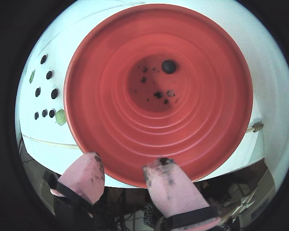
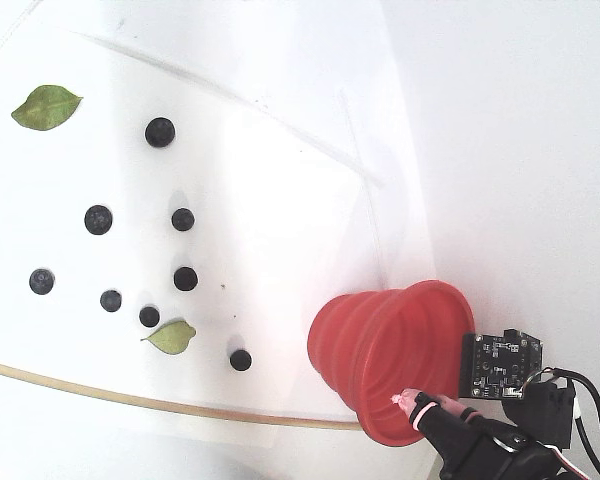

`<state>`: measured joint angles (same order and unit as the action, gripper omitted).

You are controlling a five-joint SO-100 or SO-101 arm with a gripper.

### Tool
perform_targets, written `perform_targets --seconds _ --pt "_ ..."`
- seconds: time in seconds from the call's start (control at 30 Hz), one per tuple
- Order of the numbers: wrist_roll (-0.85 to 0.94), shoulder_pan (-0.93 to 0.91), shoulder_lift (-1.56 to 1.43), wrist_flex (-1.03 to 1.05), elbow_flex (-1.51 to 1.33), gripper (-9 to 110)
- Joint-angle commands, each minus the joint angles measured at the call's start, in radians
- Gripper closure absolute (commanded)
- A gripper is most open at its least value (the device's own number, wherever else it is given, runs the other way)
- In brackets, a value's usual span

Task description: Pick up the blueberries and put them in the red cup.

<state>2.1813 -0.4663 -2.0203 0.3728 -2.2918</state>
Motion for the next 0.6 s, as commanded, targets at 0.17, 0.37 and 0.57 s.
perform_targets --seconds 0.17,0.37,0.57 --pt "0.002 0.071 -0.098 -0.017 0.041 85" --pt "-0.008 0.130 -0.150 0.021 0.044 86" --pt "-0.012 0.189 -0.176 0.026 0.023 86"
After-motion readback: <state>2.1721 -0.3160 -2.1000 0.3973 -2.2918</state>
